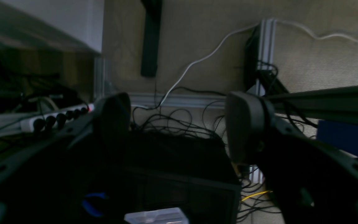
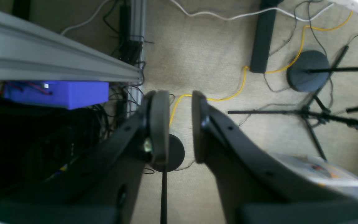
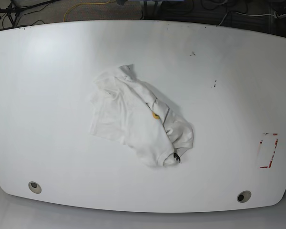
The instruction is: Fold the T-shirt properly
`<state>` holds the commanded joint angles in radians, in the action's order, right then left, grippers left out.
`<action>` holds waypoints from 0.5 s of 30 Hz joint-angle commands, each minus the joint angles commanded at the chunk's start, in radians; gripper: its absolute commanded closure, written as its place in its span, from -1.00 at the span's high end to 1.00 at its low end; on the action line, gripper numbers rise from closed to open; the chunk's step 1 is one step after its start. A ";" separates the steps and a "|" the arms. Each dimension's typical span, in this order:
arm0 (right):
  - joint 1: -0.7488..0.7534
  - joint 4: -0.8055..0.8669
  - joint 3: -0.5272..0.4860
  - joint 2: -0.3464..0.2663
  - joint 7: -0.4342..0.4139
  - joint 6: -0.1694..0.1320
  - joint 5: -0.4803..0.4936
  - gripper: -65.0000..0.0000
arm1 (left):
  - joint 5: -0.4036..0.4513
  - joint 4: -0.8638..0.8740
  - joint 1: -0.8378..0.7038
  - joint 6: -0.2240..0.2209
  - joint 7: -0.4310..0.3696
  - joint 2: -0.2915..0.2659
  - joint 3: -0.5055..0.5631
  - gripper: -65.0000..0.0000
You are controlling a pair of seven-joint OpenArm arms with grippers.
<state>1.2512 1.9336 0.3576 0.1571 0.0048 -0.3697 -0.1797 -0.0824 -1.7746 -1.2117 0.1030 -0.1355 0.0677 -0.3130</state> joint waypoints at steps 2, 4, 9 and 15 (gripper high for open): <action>0.002 0.012 0.004 0.000 -0.002 0.000 -0.001 -0.63 | 0.000 -0.013 0.000 0.001 -0.002 0.001 0.000 0.36; 0.004 0.022 0.004 0.000 -0.001 0.000 -0.001 -0.63 | -0.003 -0.026 -0.005 0.000 -0.002 0.002 0.000 0.36; 0.007 0.056 0.007 0.000 0.003 0.000 0.004 -0.62 | -0.027 -0.069 -0.018 0.001 -0.003 0.007 -0.002 0.35; 0.005 0.122 0.022 0.000 -0.001 -0.003 0.015 -0.61 | -0.101 -0.164 -0.052 -0.001 0.004 0.028 -0.007 0.35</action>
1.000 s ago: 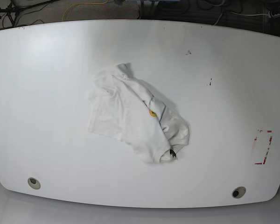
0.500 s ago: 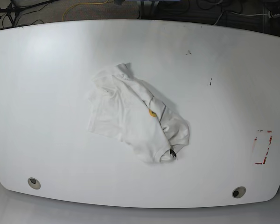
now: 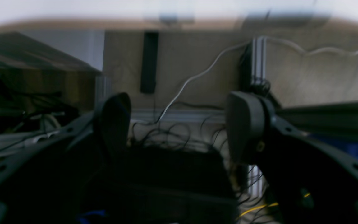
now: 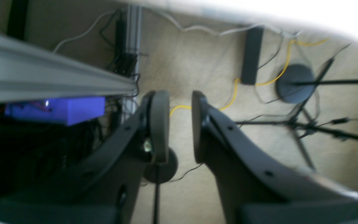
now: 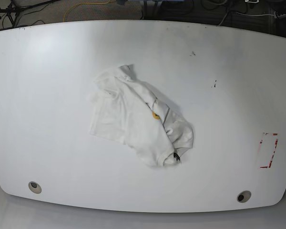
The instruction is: Fold the T-shirt properly
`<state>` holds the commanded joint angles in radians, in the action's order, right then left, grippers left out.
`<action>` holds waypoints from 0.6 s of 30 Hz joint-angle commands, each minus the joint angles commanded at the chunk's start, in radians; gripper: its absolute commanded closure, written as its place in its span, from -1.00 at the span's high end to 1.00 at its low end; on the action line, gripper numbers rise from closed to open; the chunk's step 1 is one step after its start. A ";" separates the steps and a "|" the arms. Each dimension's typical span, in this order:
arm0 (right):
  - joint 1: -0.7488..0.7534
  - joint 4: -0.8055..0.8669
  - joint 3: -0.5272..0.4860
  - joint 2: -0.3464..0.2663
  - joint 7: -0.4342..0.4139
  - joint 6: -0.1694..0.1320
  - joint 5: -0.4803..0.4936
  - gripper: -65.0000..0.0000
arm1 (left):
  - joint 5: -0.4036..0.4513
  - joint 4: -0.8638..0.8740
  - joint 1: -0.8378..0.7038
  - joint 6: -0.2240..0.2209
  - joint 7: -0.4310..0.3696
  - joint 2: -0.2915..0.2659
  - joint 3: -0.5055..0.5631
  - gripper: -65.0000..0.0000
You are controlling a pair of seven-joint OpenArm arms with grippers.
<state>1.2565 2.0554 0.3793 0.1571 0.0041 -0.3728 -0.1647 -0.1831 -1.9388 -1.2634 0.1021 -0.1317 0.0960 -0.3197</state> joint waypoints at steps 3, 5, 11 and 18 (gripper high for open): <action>-0.012 0.011 0.005 0.000 -0.001 0.001 0.000 -0.61 | -0.006 -0.027 0.001 0.000 -0.002 0.005 -0.002 0.35; -0.025 0.016 0.007 0.000 -0.001 0.001 0.000 -0.61 | -0.006 -0.043 0.002 0.001 -0.003 0.008 -0.002 0.35; -0.103 0.003 -0.002 0.000 -0.003 -0.002 -0.012 -0.52 | -0.005 -0.071 0.037 0.003 -0.010 0.025 -0.002 0.34; -0.145 -0.004 -0.026 0.000 -0.008 -0.004 -0.015 -0.45 | -0.006 -0.058 0.093 0.005 -0.002 0.039 0.002 0.35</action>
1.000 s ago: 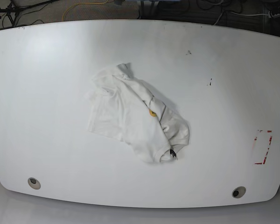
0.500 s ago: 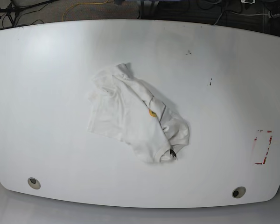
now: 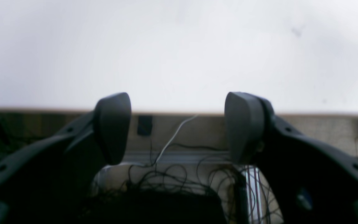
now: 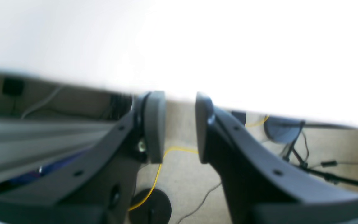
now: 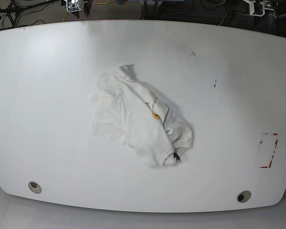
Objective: Fold the T-shirt properly
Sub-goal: 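Lower both grippers toward the table, right gripper moving over the shirt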
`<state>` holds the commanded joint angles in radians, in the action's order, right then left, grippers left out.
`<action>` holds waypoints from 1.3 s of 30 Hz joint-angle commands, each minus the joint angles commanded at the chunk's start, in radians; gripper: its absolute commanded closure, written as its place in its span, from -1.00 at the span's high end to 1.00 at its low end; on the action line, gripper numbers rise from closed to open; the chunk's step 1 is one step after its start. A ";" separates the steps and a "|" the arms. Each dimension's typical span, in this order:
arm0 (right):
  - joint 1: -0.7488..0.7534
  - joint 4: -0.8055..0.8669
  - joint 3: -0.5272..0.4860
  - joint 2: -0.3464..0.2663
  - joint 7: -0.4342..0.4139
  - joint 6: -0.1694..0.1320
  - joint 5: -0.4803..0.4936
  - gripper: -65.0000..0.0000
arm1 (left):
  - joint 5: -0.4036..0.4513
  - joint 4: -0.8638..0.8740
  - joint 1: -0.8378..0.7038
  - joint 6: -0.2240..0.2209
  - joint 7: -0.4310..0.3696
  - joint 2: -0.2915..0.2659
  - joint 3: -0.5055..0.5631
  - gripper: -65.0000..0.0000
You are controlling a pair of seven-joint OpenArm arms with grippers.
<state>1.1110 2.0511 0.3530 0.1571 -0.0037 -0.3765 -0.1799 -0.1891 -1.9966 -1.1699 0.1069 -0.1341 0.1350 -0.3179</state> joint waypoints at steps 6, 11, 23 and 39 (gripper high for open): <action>-0.042 -0.001 -0.027 -0.007 0.000 -0.002 0.000 -0.48 | 0.003 0.017 0.082 -0.005 0.008 0.006 -0.005 0.35; -0.066 -0.007 -0.030 -0.017 0.003 -0.001 -0.001 -0.49 | 0.008 0.026 0.115 -0.005 0.004 0.001 -0.006 0.36; -0.148 -0.020 -0.077 -0.026 0.007 0.000 0.001 -0.50 | 0.010 0.043 0.187 -0.007 0.006 -0.008 -0.008 0.37; -0.364 -0.009 -0.229 -0.032 0.085 -0.002 0.004 -0.52 | -0.104 0.026 0.278 -0.008 -0.001 0.009 0.037 0.42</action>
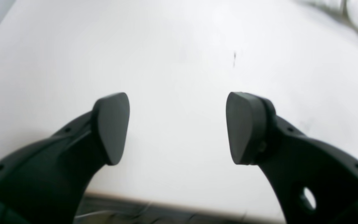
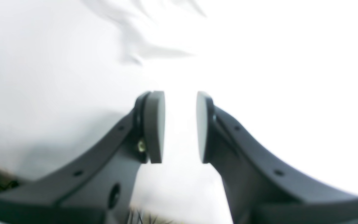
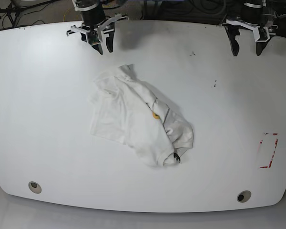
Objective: Fold the T-shirt properly
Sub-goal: 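Lower both grippers toward the table, right gripper moving over the shirt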
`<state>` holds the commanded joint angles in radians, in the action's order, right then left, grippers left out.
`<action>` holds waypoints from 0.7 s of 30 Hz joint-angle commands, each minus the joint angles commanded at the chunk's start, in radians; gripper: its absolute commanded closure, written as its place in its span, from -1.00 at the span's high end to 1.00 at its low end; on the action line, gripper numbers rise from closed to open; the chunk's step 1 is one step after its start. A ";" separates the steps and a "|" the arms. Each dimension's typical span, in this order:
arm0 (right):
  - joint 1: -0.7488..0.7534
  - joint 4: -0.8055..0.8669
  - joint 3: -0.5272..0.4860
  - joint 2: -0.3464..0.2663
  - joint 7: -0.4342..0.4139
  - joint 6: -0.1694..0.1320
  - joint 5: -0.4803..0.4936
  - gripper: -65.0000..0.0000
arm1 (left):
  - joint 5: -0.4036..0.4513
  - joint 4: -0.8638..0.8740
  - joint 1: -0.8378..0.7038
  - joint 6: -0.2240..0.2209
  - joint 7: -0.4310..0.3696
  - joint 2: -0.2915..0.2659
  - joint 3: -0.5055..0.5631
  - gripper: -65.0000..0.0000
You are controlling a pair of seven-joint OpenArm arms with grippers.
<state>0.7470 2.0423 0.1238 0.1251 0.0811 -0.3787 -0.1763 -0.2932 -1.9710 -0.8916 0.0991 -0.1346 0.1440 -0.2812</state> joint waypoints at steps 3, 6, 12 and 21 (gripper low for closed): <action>-0.030 -0.001 -0.019 -0.001 0.018 -0.001 0.002 -0.51 | -0.013 -0.001 0.012 -0.001 -0.002 0.003 0.007 0.42; -0.069 0.001 -0.044 -0.002 0.047 -0.002 0.001 -0.42 | -0.011 -0.002 0.021 -0.001 -0.005 0.001 0.020 0.41; -0.123 0.000 -0.070 -0.003 0.092 -0.004 0.002 -0.21 | 0.012 -0.001 0.034 -0.001 -0.012 0.000 0.043 0.42; -0.202 -0.044 -0.056 -0.007 0.139 -0.008 -0.001 -0.10 | 0.076 0.004 0.043 0.001 -0.031 -0.005 0.038 0.42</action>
<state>0.5446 1.9982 0.0677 0.1180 0.2199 -0.3865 -0.1776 -0.2170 -1.9667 -0.8485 0.1006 -0.1654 0.1395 -0.2431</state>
